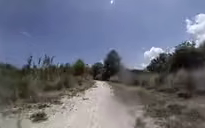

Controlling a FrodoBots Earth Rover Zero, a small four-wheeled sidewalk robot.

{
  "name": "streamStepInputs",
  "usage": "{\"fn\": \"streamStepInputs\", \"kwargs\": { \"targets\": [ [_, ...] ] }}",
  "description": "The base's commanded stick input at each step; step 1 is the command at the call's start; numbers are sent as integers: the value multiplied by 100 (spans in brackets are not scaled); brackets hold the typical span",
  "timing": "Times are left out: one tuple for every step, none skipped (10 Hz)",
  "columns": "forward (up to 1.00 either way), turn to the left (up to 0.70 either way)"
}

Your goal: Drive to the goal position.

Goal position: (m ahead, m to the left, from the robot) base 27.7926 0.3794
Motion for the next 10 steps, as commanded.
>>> {"fn": "streamStepInputs", "kwargs": {
  "targets": [
    [85,-1],
    [85,-1],
    [85,-1],
    [85,-1],
    [85,-1],
    [85,-1],
    [85,-1],
    [85,-1],
    [85,-1],
    [85,-1]
  ]
}}
